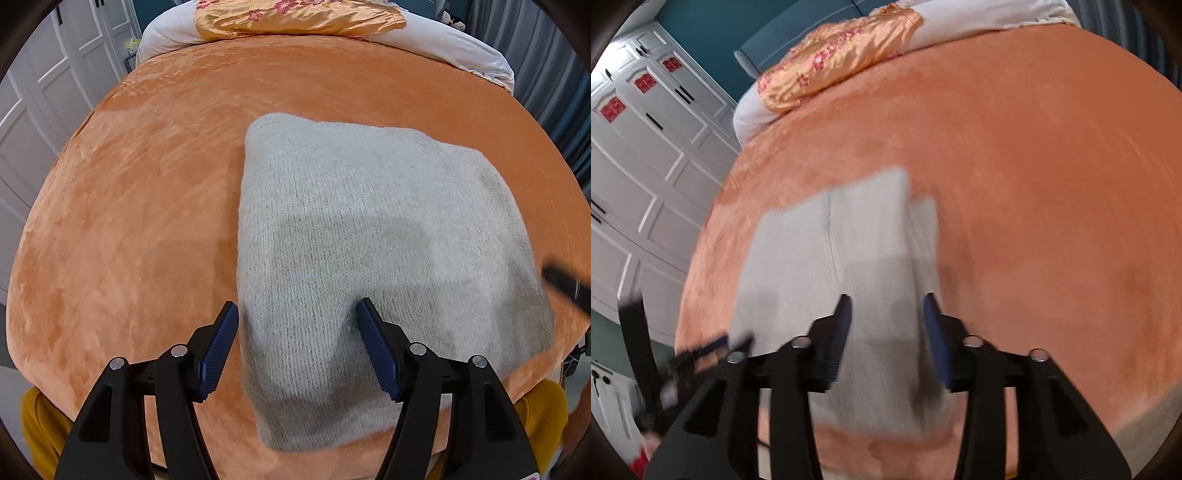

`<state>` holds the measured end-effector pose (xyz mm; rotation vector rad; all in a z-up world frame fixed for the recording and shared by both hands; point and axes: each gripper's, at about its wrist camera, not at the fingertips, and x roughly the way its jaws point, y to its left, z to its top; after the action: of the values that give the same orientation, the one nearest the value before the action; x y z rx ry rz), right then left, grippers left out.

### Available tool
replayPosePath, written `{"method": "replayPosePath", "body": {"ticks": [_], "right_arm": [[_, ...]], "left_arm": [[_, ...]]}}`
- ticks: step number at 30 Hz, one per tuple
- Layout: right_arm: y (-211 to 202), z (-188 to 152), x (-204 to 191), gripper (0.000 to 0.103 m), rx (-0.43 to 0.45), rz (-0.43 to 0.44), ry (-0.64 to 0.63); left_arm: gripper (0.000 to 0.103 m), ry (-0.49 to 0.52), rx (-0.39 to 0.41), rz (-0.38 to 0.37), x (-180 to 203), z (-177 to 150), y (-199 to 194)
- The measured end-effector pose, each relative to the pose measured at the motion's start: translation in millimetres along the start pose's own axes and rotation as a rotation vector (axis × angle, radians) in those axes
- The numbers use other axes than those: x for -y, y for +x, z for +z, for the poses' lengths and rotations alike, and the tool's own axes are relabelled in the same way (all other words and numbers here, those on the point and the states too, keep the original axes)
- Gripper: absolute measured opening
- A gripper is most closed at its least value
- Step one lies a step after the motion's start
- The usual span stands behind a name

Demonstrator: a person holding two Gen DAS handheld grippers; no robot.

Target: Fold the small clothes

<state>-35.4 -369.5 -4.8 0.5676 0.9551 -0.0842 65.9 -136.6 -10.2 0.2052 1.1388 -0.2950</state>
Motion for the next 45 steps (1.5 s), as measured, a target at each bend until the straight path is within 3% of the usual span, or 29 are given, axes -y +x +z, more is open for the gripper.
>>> {"method": "replayPosePath", "body": {"ticks": [2, 3, 4, 6, 9, 11, 14, 17, 20, 22, 23, 24, 26, 28, 31, 34, 39, 45], "right_arm": [[3, -18, 0, 0.037, -0.023, -0.010, -0.018], [7, -24, 1, 0.021, -0.035, -0.017, -0.019], [7, -29, 3, 0.013, -0.048, -0.014, -0.008], [-13, -30, -3, 0.009, 0.016, 0.031, 0.001], [-46, -31, -6, 0.007, 0.096, 0.068, 0.004], [-32, -37, -1, 0.007, 0.034, 0.048, 0.019], [23, -60, 8, 0.007, -0.123, -0.099, -0.039], [8, -55, 5, 0.008, -0.105, -0.092, -0.016], [-16, -45, 3, 0.013, -0.054, -0.058, 0.022], [-28, -37, 1, 0.032, -0.004, -0.037, 0.042], [-33, -33, 2, 0.059, 0.021, -0.035, 0.052], [-33, -31, 2, 0.072, 0.028, -0.036, 0.053], [-20, -30, 3, 0.073, -0.008, -0.044, 0.051], [-2, -31, 7, 0.073, -0.073, -0.028, 0.062], [20, -33, 11, 0.072, -0.125, 0.006, 0.094], [37, -33, 19, 0.074, -0.147, 0.067, 0.167], [51, -28, 18, 0.076, -0.157, 0.120, 0.207], [59, -24, 15, 0.078, -0.163, 0.119, 0.192]], "left_arm": [[0.066, 0.000, 0.001, 0.002, 1, -1, -1], [0.066, -0.002, 0.001, 0.002, 1, -2, -1], [0.066, -0.002, -0.001, 0.000, 1, -3, -2], [0.066, -0.005, -0.003, -0.003, -1, -5, -7], [0.066, 0.005, 0.004, 0.000, -6, -11, -14], [0.066, 0.006, 0.003, 0.003, -7, -17, -13], [0.069, -0.001, -0.007, -0.008, -8, -21, -8], [0.071, 0.008, 0.008, 0.011, -6, -21, -10], [0.070, -0.003, 0.008, -0.016, -9, -17, -20], [0.077, -0.037, 0.008, -0.061, -16, -12, -29], [0.081, -0.058, 0.012, -0.091, -19, -11, -31], [0.087, -0.097, 0.015, -0.129, -27, -7, -33], [0.087, -0.145, 0.013, -0.168, -35, -3, -31], [0.087, -0.194, -0.042, -0.202, -46, -1, -17], [0.087, -0.300, -0.130, -0.309, -62, -5, 11], [0.089, -0.397, -0.169, -0.406, -73, -9, 29], [0.091, -0.332, -0.150, -0.380, -58, 5, 33], [0.092, -0.237, -0.146, -0.330, -31, 21, 43]]}}
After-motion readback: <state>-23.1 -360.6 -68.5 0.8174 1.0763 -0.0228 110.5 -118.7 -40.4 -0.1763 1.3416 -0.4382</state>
